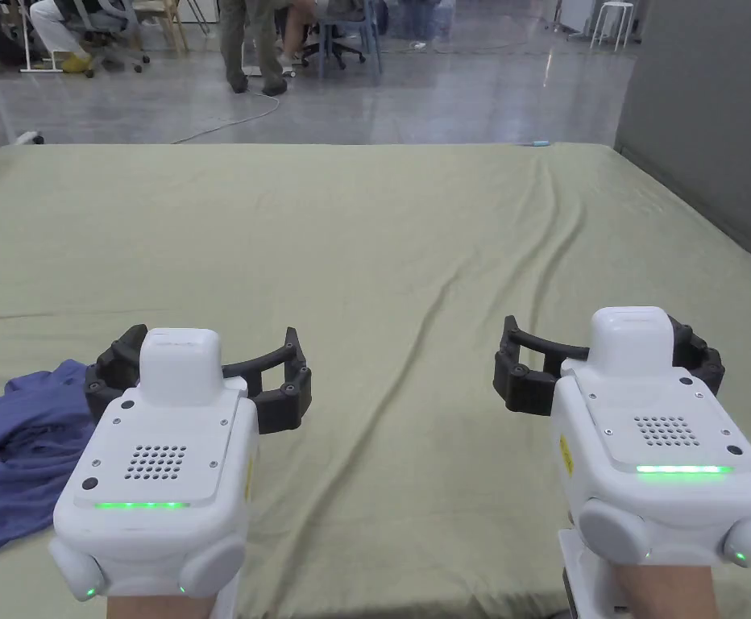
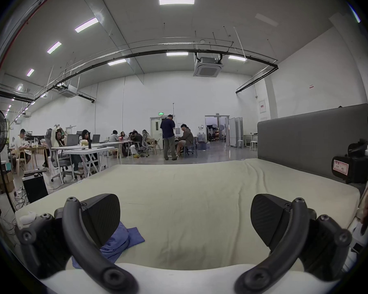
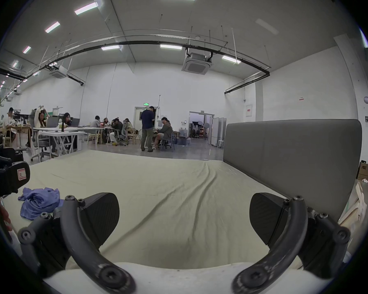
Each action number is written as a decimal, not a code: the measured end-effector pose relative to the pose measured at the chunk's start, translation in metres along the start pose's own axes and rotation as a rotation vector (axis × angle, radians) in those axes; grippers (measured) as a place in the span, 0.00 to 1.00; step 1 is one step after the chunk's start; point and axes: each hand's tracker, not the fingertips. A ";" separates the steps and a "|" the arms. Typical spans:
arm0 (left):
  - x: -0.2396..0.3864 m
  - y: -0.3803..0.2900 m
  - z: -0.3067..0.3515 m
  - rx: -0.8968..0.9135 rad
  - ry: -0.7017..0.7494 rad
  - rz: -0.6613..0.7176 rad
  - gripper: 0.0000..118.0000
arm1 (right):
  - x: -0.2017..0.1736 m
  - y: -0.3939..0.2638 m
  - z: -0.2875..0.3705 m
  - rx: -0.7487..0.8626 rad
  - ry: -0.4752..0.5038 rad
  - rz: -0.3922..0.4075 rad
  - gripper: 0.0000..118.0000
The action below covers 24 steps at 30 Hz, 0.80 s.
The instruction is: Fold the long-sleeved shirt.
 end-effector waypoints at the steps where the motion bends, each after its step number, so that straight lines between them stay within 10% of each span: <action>1: 0.000 0.000 0.000 0.001 -0.001 -0.001 1.00 | 0.000 0.000 0.000 0.001 0.000 -0.001 1.00; 24: 0.004 -0.002 -0.005 -0.007 -0.022 0.007 1.00 | 0.003 -0.008 -0.007 0.003 0.003 -0.008 1.00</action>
